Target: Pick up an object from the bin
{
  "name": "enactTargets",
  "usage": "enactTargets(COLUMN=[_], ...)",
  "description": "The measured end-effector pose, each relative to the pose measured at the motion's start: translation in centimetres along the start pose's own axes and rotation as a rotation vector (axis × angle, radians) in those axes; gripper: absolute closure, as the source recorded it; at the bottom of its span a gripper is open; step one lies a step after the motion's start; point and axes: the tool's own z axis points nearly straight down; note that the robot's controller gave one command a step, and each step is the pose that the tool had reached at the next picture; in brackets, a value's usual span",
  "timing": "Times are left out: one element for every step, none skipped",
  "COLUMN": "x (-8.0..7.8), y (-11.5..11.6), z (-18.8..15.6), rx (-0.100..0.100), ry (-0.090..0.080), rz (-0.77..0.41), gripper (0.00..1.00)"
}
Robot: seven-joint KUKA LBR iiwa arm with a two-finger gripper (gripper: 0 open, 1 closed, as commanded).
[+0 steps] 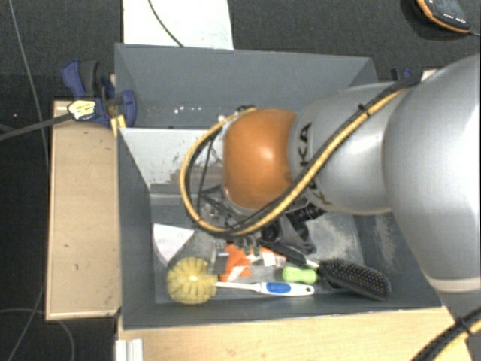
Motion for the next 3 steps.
enactTargets(x=[-0.2,-0.5,1.2], y=[-0.1,-8.7,-7.9], z=[-0.5,5.9,1.0], rx=[-0.002,0.000,-0.004], ry=[-0.007,-0.001,-0.013], rz=[0.006,0.030,-0.021], gripper=[0.00,0.00,0.00])
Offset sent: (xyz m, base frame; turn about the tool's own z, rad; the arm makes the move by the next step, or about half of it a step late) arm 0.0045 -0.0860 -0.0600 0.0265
